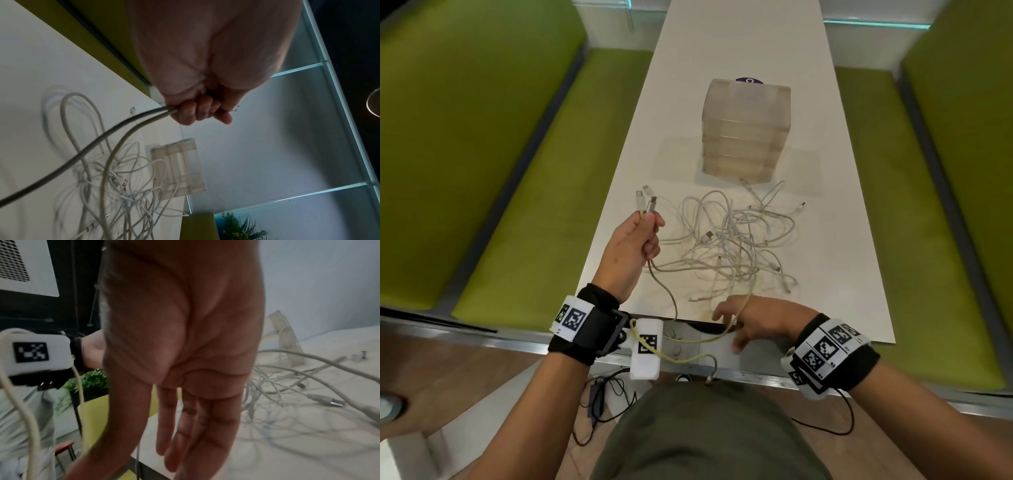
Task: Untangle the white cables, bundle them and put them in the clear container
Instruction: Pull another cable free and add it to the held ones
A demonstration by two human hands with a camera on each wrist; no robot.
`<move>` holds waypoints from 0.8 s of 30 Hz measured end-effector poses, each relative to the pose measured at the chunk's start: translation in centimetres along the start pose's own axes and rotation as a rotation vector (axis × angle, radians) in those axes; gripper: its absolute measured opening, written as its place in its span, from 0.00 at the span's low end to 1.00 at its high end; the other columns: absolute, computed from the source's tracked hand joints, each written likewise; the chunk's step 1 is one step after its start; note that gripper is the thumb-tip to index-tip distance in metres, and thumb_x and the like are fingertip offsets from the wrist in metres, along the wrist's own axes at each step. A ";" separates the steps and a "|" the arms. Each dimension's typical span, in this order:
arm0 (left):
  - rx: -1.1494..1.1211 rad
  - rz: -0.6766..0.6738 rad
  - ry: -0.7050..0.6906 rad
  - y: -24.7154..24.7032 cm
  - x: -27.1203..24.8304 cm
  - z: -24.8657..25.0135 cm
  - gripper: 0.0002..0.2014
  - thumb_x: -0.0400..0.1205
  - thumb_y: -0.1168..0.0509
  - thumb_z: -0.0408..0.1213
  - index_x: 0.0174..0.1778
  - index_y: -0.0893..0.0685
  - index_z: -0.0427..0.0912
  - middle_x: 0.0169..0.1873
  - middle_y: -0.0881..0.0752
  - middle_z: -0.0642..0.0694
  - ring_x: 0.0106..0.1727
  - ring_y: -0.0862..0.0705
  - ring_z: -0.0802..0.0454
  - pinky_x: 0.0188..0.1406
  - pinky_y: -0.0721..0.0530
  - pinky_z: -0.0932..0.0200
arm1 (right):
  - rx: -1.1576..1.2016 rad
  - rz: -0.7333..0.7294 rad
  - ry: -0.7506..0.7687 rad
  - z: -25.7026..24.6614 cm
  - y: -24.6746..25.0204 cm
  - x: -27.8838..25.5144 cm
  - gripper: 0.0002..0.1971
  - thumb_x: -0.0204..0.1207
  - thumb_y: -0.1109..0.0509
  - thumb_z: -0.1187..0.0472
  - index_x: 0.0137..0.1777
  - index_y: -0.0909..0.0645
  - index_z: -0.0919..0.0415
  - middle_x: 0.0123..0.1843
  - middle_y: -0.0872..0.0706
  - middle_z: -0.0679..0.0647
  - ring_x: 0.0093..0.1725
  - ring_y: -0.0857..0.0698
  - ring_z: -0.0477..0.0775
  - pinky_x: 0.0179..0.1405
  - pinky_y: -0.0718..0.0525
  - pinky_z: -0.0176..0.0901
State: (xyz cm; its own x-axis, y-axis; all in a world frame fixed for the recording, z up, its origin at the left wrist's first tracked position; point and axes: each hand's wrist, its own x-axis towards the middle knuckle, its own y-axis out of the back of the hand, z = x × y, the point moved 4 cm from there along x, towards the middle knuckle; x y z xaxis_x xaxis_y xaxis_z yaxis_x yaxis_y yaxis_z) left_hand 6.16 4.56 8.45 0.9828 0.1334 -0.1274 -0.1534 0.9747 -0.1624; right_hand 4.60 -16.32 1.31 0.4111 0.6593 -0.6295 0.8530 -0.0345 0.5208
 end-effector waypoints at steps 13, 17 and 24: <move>0.082 0.018 0.018 -0.7 0.1 -0.9 0.14 0.89 0.48 0.37 0.41 0.22 0.42 0.29 0.33 0.54 0.27 0.37 0.59 0.30 0.38 0.63 | 0.036 -0.037 0.022 -4.0 2.8 -4.2 0.20 0.70 0.27 0.40 0.41 0.13 0.59 0.33 0.12 0.48 0.33 0.15 0.45 0.37 0.18 0.39; 0.088 0.013 0.011 -1.3 0.2 -0.8 0.14 0.89 0.48 0.37 0.40 0.22 0.42 0.27 0.35 0.53 0.27 0.37 0.58 0.30 0.39 0.62 | 0.067 -0.047 0.286 -8.9 1.4 -4.2 0.19 0.73 0.26 0.46 0.60 0.16 0.55 0.54 0.13 0.48 0.47 0.20 0.41 0.40 0.26 0.21; 0.078 0.018 0.001 -0.9 0.4 -0.5 0.14 0.89 0.49 0.37 0.41 0.23 0.42 0.24 0.32 0.60 0.27 0.37 0.60 0.29 0.39 0.64 | 0.248 -0.003 0.434 -9.9 1.0 -3.6 0.11 0.78 0.29 0.54 0.44 0.15 0.62 0.37 0.16 0.53 0.35 0.22 0.50 0.37 0.27 0.35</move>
State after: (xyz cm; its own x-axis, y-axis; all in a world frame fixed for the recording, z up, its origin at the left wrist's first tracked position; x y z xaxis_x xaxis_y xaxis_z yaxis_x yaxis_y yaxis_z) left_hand 6.65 3.61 8.03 0.9798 0.1510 -0.1308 -0.1627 0.9831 -0.0836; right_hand 0.81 -11.26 9.83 0.2815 0.9097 -0.3054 0.9264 -0.1747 0.3336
